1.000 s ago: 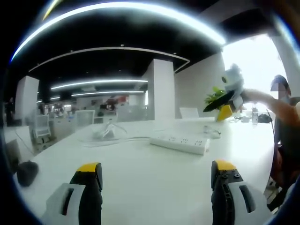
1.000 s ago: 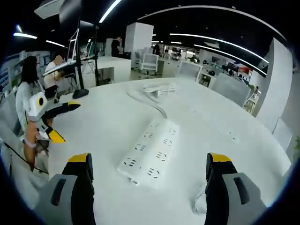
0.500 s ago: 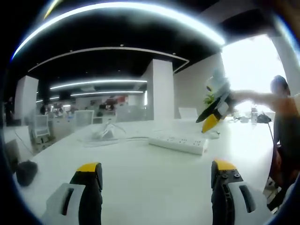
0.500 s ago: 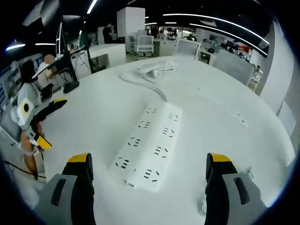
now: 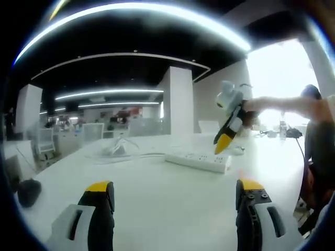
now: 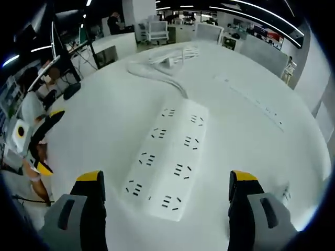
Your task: Straighten the power strip on the desk, plug the charger into it
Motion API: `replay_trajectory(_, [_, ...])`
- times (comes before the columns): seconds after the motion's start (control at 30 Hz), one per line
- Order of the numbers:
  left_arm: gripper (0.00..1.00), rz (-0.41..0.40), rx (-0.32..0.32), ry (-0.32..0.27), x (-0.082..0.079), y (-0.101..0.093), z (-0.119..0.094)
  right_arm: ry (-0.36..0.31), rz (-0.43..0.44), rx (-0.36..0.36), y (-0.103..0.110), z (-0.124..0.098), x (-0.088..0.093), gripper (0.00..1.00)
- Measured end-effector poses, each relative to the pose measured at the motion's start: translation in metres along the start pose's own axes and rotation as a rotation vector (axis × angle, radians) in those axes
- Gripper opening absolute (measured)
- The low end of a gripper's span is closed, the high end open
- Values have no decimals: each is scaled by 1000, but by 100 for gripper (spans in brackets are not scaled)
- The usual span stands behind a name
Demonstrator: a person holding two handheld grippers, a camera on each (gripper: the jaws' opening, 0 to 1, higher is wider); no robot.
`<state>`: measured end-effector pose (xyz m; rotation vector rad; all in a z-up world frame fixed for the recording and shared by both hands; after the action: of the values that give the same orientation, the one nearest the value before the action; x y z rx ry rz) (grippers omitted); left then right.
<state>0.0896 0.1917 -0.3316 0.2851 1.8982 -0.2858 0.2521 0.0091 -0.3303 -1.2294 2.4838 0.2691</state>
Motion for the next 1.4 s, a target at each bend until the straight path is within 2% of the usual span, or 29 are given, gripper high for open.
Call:
replay_trajectory(0.13, [99, -2, 1, -1, 0, 0, 0, 51, 6, 10, -3, 10, -2, 98])
replay_trajectory(0.23, [99, -1, 3, -3, 0, -1, -1, 106, 7, 57, -11, 16, -1, 99])
replay_trajectory(0.47, [99, 0, 8, -4, 0, -2, 0, 143, 45, 44, -6, 23, -1, 98])
replay_trajectory(0.57, [99, 2, 11, -5, -1, -3, 1, 184, 51, 16, 4, 29, 5, 96])
replay_trajectory(0.73, [99, 1, 14, -8, -2, -4, 1, 195, 49, 23, 7, 33, 4, 94])
replay_trajectory(1.0, [99, 1, 17, -12, -3, -5, 0, 222, 103, 22, 6, 32, 6, 86])
replay_trajectory(1.4, [99, -5, 12, -13, -1, -2, -2, 280, 135, 18, 7, 27, 19, 81])
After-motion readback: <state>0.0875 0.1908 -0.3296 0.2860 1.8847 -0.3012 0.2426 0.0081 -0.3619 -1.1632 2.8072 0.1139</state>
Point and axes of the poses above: the point that each gripper's makers call its tool centre point, and the gripper's own axes: z roughly forward along the fingers, y roughly to its left, x roughly out of its underside, the point moved 2 cm from there along -z, roughly backward along the fingers, and after that the axes turned 13 degrees about y, right-handed, at the moved point
